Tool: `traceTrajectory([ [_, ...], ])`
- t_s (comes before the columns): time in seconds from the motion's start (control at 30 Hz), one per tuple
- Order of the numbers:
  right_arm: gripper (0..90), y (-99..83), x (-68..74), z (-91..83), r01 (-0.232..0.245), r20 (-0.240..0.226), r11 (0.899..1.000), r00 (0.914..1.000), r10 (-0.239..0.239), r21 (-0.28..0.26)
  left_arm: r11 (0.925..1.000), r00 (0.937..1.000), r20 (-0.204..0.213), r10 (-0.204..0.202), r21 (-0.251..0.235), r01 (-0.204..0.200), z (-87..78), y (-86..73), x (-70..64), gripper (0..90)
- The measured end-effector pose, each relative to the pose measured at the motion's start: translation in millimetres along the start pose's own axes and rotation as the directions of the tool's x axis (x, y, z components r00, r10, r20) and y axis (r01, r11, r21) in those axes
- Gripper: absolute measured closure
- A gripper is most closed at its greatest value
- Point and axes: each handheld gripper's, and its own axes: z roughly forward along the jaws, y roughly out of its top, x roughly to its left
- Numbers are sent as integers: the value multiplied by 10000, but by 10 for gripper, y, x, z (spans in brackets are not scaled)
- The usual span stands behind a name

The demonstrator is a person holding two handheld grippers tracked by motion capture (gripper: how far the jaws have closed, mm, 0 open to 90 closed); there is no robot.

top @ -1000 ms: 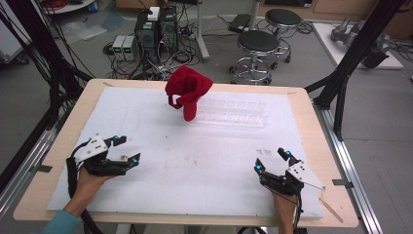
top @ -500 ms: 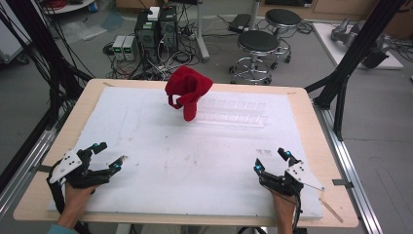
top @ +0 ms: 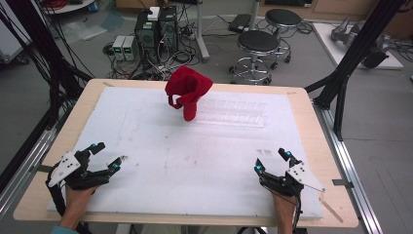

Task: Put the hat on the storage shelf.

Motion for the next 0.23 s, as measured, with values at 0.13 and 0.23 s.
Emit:
traceTrajectory([
  [0.13,91,-1,8,-6,-36,-34,10000,10000,36,8,10000,10000,-3,7,-12,-7,0,-1,-1,159],
  [0.23,91,1,3,1,-17,-10,10000,10000,17,41,10000,10000,-15,-1,-10,1,3,-1,-2,159],
])
